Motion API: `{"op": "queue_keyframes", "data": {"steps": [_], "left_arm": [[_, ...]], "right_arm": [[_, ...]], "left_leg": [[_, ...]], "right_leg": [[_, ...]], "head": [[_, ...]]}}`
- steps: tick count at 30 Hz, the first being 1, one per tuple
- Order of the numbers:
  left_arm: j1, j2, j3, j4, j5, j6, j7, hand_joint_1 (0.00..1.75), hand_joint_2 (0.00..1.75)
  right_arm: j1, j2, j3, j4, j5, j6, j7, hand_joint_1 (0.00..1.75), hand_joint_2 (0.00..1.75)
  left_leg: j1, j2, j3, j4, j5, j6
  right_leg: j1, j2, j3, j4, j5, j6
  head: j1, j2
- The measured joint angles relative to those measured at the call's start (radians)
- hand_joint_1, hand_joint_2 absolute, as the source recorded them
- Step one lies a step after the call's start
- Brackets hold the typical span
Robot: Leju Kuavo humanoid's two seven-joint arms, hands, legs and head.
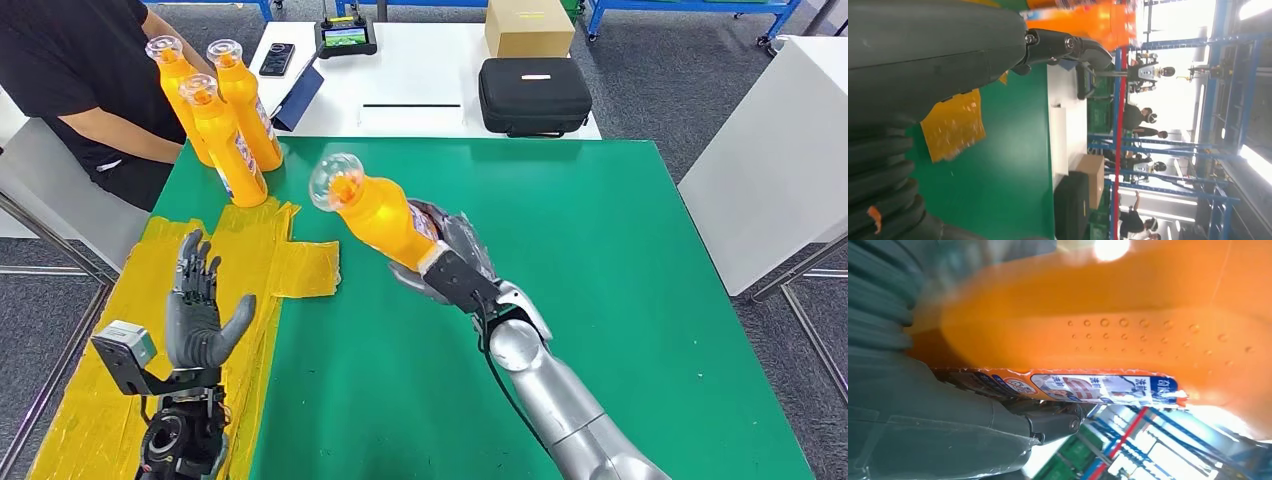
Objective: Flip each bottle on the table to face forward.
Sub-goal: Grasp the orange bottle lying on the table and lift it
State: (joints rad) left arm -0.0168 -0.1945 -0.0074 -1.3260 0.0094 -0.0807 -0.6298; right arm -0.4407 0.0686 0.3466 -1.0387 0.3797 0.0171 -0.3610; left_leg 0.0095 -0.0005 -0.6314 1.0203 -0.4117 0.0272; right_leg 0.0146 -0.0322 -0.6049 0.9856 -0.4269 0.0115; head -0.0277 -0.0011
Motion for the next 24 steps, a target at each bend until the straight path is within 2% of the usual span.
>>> {"op": "queue_keyframes", "data": {"steps": [3, 10, 19, 24], "left_arm": [[0.01, -0.004, -0.034, -0.02, 0.009, 0.014, 0.001, 0.0, 1.75], [0.011, -0.013, -0.088, -0.034, 0.016, -0.015, 0.017, 0.0, 1.75], [-0.029, -0.065, -0.168, -0.037, 0.042, -0.051, 0.074, 0.0, 1.75], [-0.051, -0.084, -0.21, -0.023, 0.056, -0.054, 0.087, 0.0, 1.75]], "right_arm": [[-0.012, 0.011, 0.008, -0.012, -0.005, 0.005, 0.006, 1.75, 1.75], [-0.013, 0.046, 0.035, -0.015, 0.015, -0.02, 0.042, 1.75, 1.75], [-0.035, 0.195, 0.082, 0.055, 0.051, -0.076, 0.102, 1.75, 1.75], [-0.042, 0.254, 0.111, 0.121, 0.081, -0.103, 0.126, 1.75, 1.75]], "left_leg": [[0.0, 0.0, 0.0, 0.0, 0.0, 0.0], [0.0, 0.0, 0.0, 0.0, 0.0, 0.0], [0.0, 0.0, 0.0, 0.0, 0.0, -0.001], [0.0, 0.0, -0.001, 0.0, 0.0, -0.001]], "right_leg": [[0.0, 0.0, 0.0, 0.0, 0.0, 0.0], [0.0, 0.0, -0.001, 0.0, 0.0, 0.0], [0.001, 0.0, -0.001, 0.0, 0.0, 0.0], [0.001, 0.0, -0.001, 0.0, 0.0, 0.0]], "head": [[0.0, 0.0], [0.0, 0.0], [0.0, 0.0], [0.0, 0.0]]}}
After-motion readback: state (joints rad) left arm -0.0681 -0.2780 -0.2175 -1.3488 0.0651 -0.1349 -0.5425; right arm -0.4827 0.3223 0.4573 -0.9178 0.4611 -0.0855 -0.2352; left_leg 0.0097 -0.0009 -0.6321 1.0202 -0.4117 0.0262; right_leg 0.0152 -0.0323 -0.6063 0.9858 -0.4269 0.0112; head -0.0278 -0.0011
